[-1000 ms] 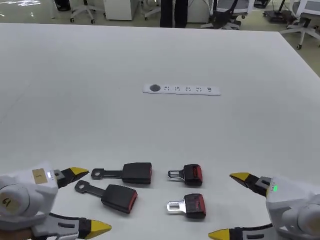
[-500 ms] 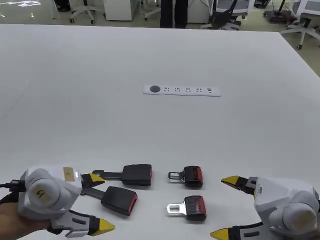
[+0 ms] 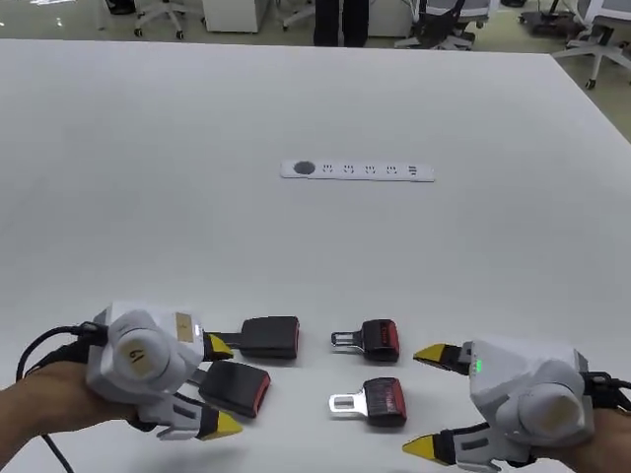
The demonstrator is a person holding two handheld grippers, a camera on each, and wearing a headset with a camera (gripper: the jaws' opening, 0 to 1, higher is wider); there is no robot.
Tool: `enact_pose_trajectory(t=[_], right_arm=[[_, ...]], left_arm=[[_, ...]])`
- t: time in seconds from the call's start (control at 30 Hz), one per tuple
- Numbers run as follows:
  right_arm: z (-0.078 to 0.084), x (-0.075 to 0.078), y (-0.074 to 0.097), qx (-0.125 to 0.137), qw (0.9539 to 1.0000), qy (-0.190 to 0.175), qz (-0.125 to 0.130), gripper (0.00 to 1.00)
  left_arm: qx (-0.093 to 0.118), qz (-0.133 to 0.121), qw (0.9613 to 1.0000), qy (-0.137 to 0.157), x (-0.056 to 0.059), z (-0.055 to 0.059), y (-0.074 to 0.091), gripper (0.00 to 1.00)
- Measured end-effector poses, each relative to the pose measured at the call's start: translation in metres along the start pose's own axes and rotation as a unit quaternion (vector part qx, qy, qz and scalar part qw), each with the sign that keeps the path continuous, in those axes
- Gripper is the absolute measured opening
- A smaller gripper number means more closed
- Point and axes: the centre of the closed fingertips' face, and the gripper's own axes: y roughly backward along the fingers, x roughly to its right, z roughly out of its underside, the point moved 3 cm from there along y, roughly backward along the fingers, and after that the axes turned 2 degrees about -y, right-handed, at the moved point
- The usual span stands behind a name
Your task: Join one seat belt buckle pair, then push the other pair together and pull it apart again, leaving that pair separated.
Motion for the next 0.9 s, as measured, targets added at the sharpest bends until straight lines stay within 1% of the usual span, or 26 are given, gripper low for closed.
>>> enact_pose_trajectory(t=[0.07, 0.1, 0.13, 0.2, 0.27, 0.37, 0.4, 0.47, 0.57, 0.77, 0.9], right_arm=[[0.0, 0.0, -0.004, -0.004, 1.0, 0.005, -0.006, 0.55], [-0.001, 0.0, -0.006, -0.006, 0.9999, 0.009, -0.008, 0.53], [-0.002, 0.0, -0.008, -0.007, 0.9999, 0.009, -0.009, 0.52], [-0.002, 0.001, -0.011, -0.01, 0.9997, 0.014, -0.014, 0.5], [-0.002, 0.001, -0.015, -0.012, 0.9996, 0.015, -0.021, 0.49], [0.0, 0.001, -0.02, -0.017, 0.9992, 0.018, -0.033, 0.47], [0.001, 0.001, -0.022, -0.018, 0.999, 0.018, -0.036, 0.45], [0.003, 0.001, -0.026, -0.023, 0.9986, 0.02, -0.044, 0.42], [0.006, 0.001, -0.029, -0.028, 0.9979, 0.019, -0.054, 0.37], [0.009, 0.003, -0.034, -0.031, 0.9978, 0.017, -0.056, 0.36], [0.01, 0.004, -0.035, -0.035, 0.9978, 0.023, -0.052, 0.32]], left_arm=[[-0.008, 0.003, 0.9999, -0.009, -0.001, 0.0, -0.003, 0.5], [-0.016, 0.005, 0.9997, -0.019, -0.002, 0.003, -0.006, 0.49], [-0.019, 0.007, 0.9995, -0.023, -0.002, 0.004, -0.008, 0.49], [-0.026, 0.01, 0.9992, -0.027, -0.004, 0.001, -0.008, 0.48], [-0.034, 0.013, 0.9988, -0.034, -0.005, 0.003, -0.009, 0.47], [-0.041, 0.019, 0.9983, -0.036, -0.008, 0.005, -0.009, 0.46], [-0.042, 0.022, 0.9982, -0.036, -0.009, 0.007, -0.009, 0.46], [-0.047, 0.025, 0.9979, -0.038, -0.008, 0.006, -0.01, 0.44], [-0.057, 0.032, 0.9971, -0.04, -0.011, 0.01, -0.01, 0.42], [-0.067, 0.042, 0.9958, -0.046, -0.013, 0.01, -0.012, 0.39], [-0.079, 0.044, 0.994, -0.062, -0.014, 0.014, -0.013, 0.37]])
